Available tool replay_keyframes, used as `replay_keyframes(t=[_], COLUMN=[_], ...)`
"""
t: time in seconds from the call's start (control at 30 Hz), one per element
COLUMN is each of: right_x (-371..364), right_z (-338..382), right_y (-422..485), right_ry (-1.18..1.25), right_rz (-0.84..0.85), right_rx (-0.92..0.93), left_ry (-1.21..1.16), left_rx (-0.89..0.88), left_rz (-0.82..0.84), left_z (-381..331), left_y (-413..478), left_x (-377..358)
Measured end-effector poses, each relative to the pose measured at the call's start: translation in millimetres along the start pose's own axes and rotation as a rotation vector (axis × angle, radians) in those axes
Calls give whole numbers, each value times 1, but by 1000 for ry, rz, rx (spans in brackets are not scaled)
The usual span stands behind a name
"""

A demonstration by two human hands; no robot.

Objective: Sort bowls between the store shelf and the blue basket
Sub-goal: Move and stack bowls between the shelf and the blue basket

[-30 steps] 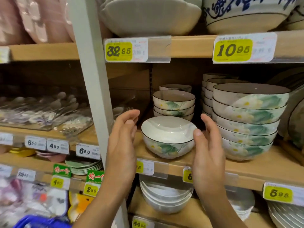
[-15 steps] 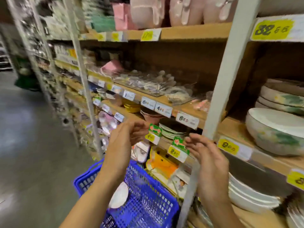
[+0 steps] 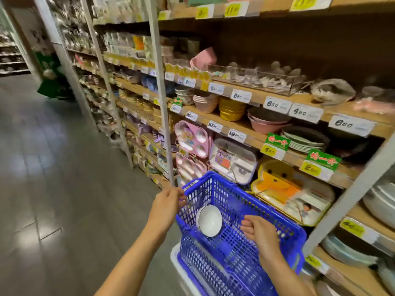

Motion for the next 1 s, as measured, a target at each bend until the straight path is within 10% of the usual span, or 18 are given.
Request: replay_keyframes(t=[1.0], right_x=[-36], right_z=[-202], right_y=[198], right_ry=[-219], right_rz=[-381], right_rx=[-639], left_ry=[791], left_rx=[11], left_rz=[620], left_z=[123], left_y=[270], left_x=[-184])
Point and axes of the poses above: each hand's wrist, its own y-axis towards the middle knuckle, its own x-axis out of the back of the hand, z = x × y, the point moved 9 cm from there along y, towards the middle knuckle, and after that the axes turned 15 degrees about y, right-handed, at the moved point
